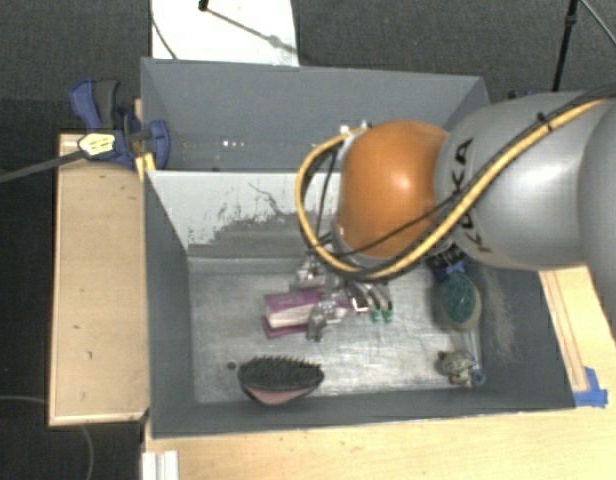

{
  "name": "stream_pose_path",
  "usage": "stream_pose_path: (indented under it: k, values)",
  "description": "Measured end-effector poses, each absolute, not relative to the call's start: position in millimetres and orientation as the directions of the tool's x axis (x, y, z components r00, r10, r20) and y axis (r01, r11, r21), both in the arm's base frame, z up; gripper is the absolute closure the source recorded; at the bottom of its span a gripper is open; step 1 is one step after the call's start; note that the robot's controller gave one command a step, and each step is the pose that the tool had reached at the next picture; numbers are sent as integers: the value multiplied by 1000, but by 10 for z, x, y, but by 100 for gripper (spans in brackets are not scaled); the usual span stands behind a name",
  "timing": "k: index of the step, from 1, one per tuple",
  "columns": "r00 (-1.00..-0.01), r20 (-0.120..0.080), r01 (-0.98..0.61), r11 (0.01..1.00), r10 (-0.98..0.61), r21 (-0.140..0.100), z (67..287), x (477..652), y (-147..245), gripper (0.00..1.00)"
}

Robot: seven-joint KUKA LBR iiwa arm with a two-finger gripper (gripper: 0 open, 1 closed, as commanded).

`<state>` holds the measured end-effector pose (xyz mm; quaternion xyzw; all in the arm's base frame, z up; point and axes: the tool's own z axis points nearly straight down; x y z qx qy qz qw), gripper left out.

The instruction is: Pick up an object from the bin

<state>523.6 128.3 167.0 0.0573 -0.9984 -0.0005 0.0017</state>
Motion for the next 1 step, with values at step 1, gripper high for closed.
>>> stream_pose_path:
  k: [1]
  values:
    - [-994, -11, -112, 994, -112, 1, 3025, 5308, 1319, 100]
